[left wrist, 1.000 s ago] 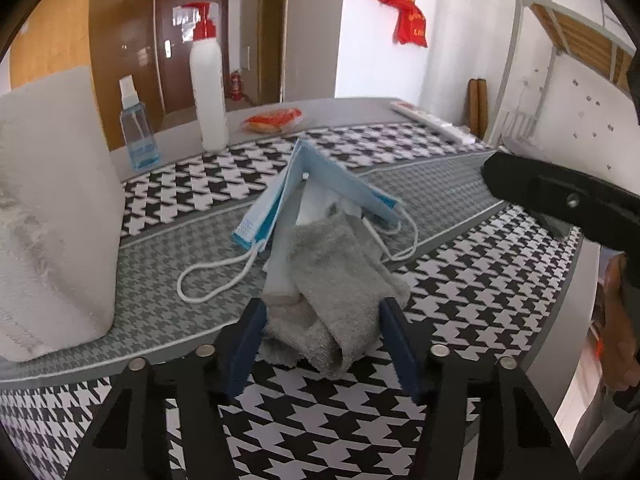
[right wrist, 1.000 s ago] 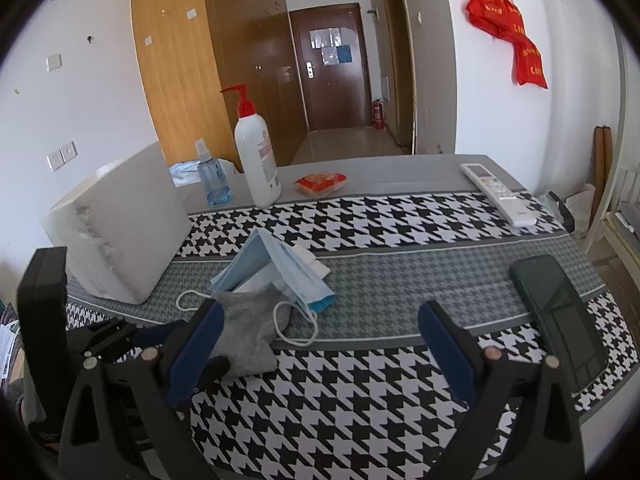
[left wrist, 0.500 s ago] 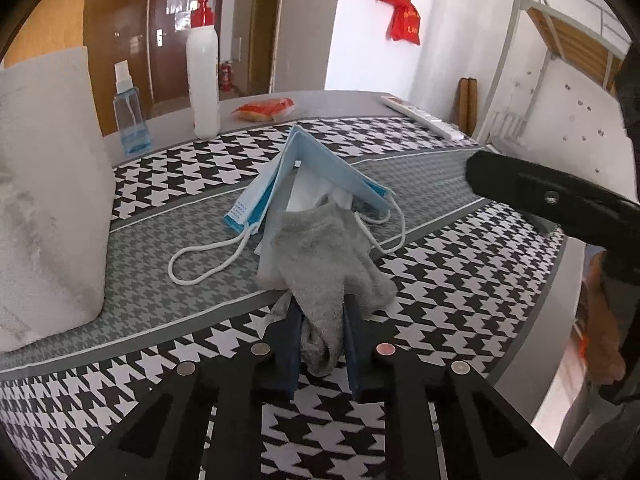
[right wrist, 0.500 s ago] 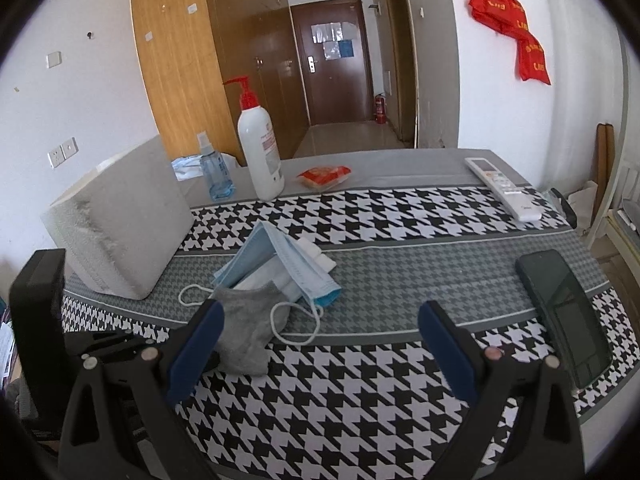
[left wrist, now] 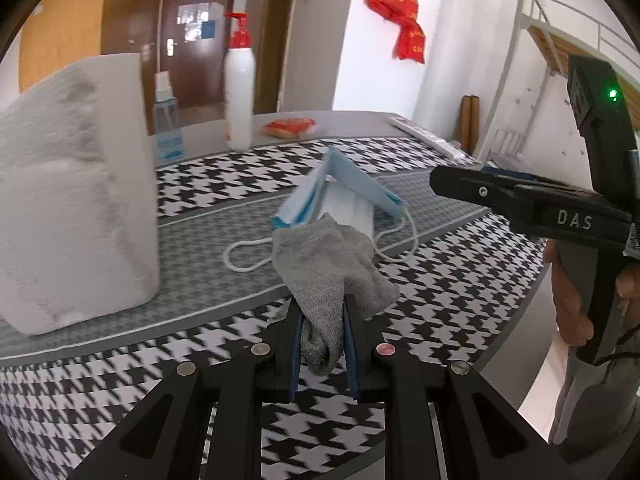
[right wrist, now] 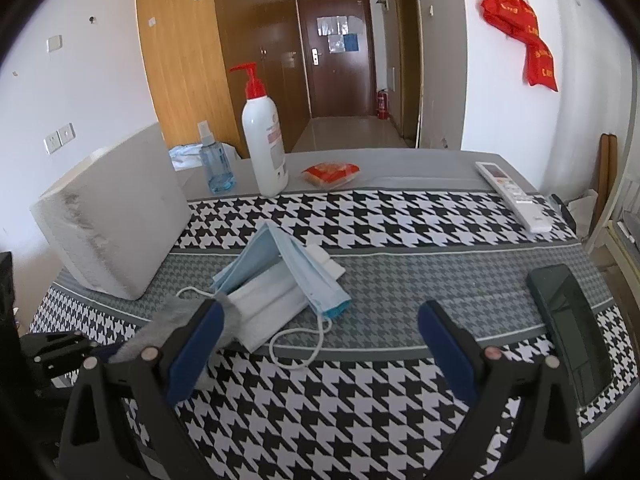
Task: Organize soft objects
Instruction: 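Lift the grey cloth with the left gripper while the right gripper grasps the blue mask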
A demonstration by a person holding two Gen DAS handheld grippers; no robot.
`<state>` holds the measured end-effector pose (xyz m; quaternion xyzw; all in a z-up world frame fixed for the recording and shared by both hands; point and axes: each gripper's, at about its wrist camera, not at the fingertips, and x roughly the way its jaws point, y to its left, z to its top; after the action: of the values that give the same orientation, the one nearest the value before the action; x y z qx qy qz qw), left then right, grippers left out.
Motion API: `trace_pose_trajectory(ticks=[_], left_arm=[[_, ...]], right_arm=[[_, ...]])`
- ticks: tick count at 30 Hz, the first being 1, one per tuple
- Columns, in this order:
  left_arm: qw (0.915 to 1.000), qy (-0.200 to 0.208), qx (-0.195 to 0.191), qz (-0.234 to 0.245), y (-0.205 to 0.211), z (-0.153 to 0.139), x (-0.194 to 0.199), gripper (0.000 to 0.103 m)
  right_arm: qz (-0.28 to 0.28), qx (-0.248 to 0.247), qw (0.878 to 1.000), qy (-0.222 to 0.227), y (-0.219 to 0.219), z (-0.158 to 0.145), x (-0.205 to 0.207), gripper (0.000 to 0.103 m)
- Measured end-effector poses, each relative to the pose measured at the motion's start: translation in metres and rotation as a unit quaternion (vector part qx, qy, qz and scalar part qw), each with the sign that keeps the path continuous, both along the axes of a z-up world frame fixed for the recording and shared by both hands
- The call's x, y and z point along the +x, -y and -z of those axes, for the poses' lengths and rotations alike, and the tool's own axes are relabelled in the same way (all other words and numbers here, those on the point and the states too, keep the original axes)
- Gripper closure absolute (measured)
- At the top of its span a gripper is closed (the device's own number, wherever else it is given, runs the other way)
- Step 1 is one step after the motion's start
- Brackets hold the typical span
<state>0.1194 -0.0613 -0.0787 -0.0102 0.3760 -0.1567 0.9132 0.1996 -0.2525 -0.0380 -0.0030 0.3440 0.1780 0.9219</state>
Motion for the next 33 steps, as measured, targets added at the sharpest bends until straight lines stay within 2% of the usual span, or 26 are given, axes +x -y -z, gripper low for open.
trace_pose_trajectory(ticks=[15, 28, 30, 32, 33], left_arm=[[0.9996, 0.014, 0.005, -0.024, -0.024, -0.007, 0.0, 0.084], [0.9995, 0.01, -0.005, -0.03, -0.032, -0.005, -0.003, 0.084], [0.9995, 0.009, -0.005, -0.029, -0.032, -0.005, -0.003, 0.084], [0.9996, 0.009, -0.006, -0.027, -0.032, -0.004, -0.003, 0.084], [0.9996, 0.008, -0.005, -0.028, -0.032, -0.003, -0.002, 0.084]], right_arm=[[-0.008, -0.029, 0.999, -0.017, -0.026, 0.005, 0.026, 0.005], [-0.011, -0.051, 0.997, -0.052, -0.039, 0.025, 0.051, 0.029], [-0.01, -0.053, 0.997, -0.056, -0.039, 0.026, 0.053, 0.036], [-0.01, -0.052, 0.997, -0.064, -0.039, 0.028, 0.057, 0.05], [-0.01, -0.052, 0.996, -0.067, -0.039, 0.029, 0.058, 0.051]])
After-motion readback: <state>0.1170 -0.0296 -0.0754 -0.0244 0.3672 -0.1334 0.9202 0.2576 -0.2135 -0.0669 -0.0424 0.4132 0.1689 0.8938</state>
